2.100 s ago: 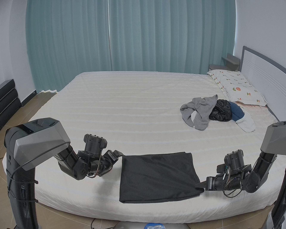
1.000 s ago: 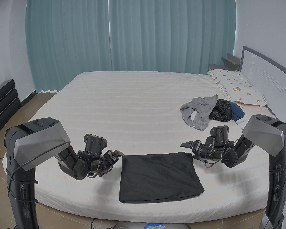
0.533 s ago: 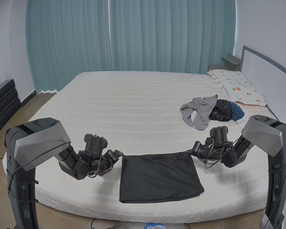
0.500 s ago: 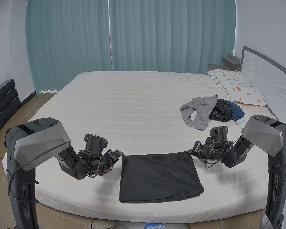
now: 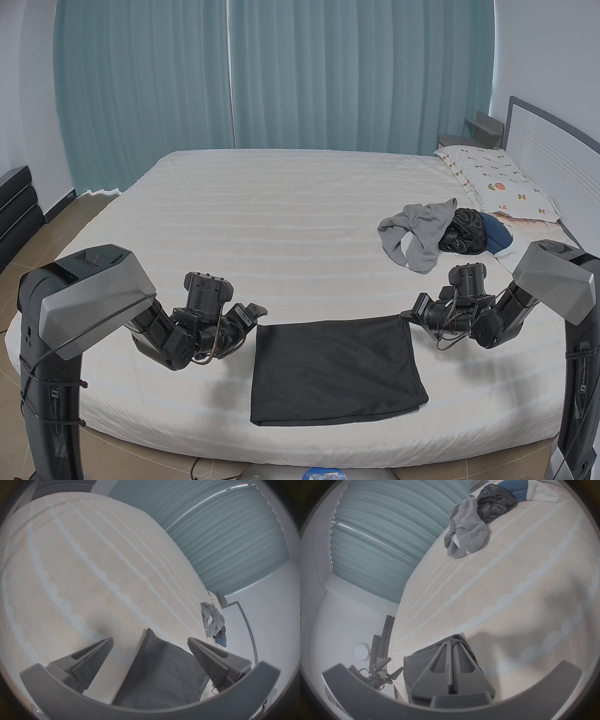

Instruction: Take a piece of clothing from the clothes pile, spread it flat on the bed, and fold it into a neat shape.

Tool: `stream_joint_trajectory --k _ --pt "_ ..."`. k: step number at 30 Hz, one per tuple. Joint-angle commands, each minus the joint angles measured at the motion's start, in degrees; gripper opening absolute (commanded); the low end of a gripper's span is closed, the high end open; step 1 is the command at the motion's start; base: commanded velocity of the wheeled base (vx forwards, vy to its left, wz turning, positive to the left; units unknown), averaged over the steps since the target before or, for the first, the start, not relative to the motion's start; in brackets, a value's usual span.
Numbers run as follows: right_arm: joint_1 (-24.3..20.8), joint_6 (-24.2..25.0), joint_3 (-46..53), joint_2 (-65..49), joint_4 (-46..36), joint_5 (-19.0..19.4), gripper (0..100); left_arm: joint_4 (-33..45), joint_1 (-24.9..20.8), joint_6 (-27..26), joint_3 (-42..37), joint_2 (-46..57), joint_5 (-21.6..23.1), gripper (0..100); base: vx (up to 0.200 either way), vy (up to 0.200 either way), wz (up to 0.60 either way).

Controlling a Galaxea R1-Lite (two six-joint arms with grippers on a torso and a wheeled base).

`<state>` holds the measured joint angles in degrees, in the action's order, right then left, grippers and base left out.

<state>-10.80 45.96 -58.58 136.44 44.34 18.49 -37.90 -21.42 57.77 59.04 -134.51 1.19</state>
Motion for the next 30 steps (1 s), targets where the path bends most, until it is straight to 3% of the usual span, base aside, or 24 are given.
stream_joint_trajectory --k 1,3,7,16,17,30 --pt "-0.1 0.01 0.39 -0.21 0.4 0.05 0 0.2 -0.55 -0.64 1.78 -1.9 -0.58 100 0.0 0.0 0.0" --pt "-0.1 0.01 0.39 -0.21 0.4 0.05 0 0.2 -0.55 -0.64 1.78 -1.9 -0.58 100 0.0 0.0 0.0" --pt "-0.19 0.1 0.48 -0.29 0.49 0.05 0 0.02 -1.96 -5.65 4.33 -5.41 -3.92 100 0.0 0.0 0.0" --pt "-0.1 0.01 0.48 -0.29 0.57 0.05 0 0.81 -2.84 -6.0 9.96 -8.22 -5.5 100 0.0 0.0 0.0" --pt "-0.1 0.01 0.48 -0.29 0.57 0.05 0 0.9 -2.93 -6.0 10.13 -8.31 -5.5 0 0.0 0.0 0.0" --pt "-0.19 0.01 0.22 -0.21 0.75 0.05 0 -0.86 -2.93 -4.77 10.22 -8.93 -10.07 0 0.0 0.0 0.0"
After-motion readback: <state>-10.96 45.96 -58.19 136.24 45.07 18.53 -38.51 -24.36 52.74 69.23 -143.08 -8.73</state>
